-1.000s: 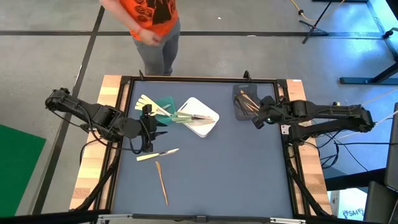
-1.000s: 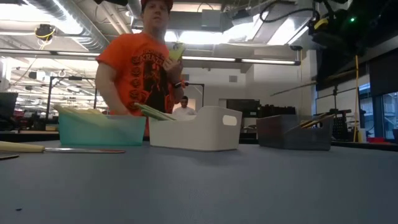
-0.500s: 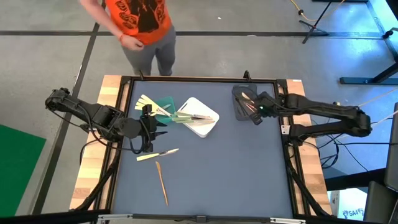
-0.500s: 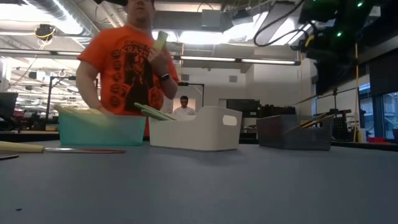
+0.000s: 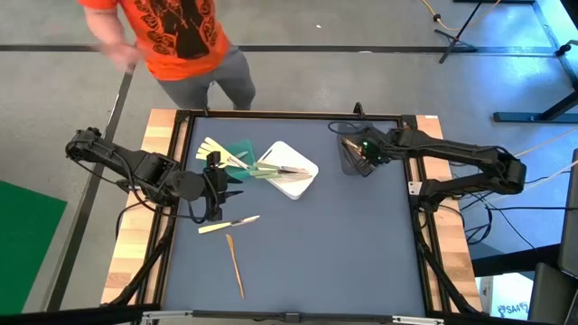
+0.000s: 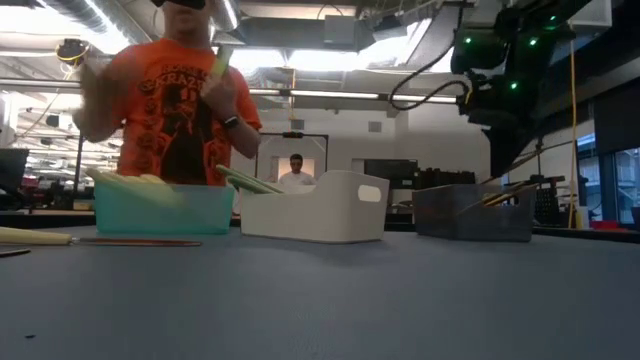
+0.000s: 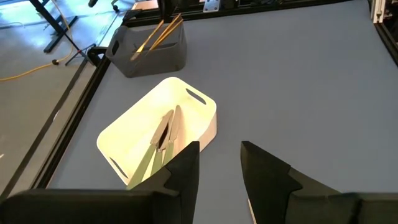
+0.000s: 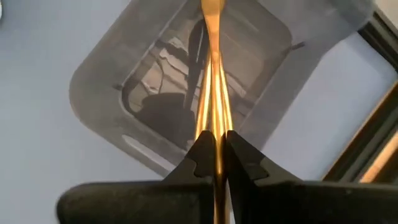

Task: Sort silverware by color (type)
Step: Put the right gold table knife into the black bin

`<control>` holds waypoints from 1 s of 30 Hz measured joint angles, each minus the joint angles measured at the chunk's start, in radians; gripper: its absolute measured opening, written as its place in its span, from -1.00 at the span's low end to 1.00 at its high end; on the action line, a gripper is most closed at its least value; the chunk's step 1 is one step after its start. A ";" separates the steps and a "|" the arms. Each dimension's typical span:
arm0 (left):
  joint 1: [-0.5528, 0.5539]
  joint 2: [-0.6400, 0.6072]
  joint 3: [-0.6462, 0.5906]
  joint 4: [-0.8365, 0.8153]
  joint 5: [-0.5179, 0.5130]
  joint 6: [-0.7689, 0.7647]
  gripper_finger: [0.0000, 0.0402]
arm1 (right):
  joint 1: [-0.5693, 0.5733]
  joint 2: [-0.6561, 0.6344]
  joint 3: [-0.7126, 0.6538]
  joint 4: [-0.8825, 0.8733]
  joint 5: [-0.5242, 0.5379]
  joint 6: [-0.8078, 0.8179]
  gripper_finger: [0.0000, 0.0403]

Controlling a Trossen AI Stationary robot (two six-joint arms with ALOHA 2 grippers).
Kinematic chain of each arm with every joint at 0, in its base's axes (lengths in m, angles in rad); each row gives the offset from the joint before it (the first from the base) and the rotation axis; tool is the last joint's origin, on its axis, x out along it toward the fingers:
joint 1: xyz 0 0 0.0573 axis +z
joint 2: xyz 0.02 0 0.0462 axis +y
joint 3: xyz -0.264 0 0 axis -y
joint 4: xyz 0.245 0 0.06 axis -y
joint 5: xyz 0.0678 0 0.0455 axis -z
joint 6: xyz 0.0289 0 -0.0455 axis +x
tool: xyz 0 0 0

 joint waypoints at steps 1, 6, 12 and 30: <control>0.000 0.000 0.000 0.000 0.000 0.000 -0.44 | -0.009 0.008 0.000 0.009 -0.006 -0.007 -0.96; 0.000 0.000 0.000 0.000 0.000 0.000 -0.44 | -0.045 0.043 0.000 0.042 -0.022 -0.033 -0.96; 0.000 0.000 0.000 0.000 0.000 0.000 -0.44 | -0.065 0.064 0.000 0.056 -0.030 -0.058 -0.96; 0.000 0.000 0.000 -0.001 0.000 0.000 -0.44 | -0.062 0.145 0.000 0.098 -0.046 -0.065 -0.96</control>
